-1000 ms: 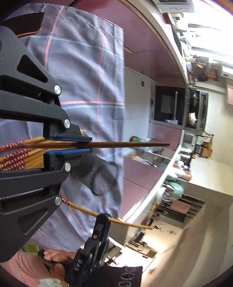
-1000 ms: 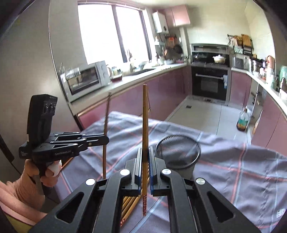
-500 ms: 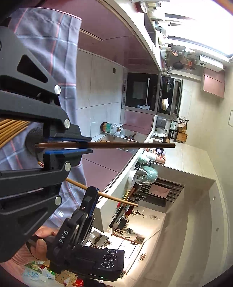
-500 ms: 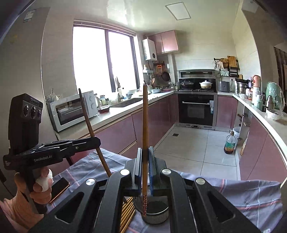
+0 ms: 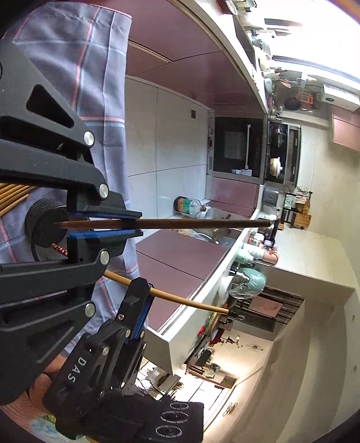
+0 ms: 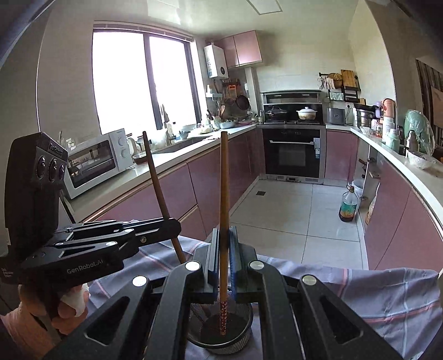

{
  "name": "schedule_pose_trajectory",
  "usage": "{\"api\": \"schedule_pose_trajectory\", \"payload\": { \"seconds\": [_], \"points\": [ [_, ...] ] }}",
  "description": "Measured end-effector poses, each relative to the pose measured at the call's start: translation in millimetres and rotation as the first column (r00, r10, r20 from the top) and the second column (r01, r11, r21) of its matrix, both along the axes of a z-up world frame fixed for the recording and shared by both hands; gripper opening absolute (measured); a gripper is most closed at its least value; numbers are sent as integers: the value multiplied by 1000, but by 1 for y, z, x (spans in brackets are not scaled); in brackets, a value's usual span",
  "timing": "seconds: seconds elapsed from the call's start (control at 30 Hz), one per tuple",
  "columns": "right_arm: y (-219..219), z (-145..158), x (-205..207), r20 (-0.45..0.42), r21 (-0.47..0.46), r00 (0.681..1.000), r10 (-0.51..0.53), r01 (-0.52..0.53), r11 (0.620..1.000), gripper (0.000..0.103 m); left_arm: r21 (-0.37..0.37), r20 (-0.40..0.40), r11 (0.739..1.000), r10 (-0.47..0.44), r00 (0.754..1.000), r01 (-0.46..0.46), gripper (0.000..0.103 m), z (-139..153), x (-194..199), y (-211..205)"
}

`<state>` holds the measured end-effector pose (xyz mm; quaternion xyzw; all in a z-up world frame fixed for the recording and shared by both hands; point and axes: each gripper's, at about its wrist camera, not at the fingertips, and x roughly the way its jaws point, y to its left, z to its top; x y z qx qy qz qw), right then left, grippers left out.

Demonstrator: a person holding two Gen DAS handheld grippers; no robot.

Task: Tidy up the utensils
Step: 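Lift the chopstick upright and lower it into the black mesh cup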

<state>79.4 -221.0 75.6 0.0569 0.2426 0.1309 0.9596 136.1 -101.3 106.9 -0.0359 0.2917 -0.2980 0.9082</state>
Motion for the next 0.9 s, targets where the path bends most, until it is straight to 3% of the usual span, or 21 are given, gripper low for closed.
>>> {"api": "schedule_pose_trajectory", "payload": {
  "seconds": [0.33,0.6,0.9],
  "points": [
    [6,-31,18,-107,-1,994,-12,12,1000,5,79,-72,997,-8,997,14,8,-58,39,-13],
    [5,-44,32,-171,9,985,-21,23,1000,8,93,-84,995,-20,996,28,8,-72,47,-13],
    [3,-52,35,-203,14,978,-36,40,999,12,87,-96,996,-7,995,15,18,-80,46,-5]
  ]
}}
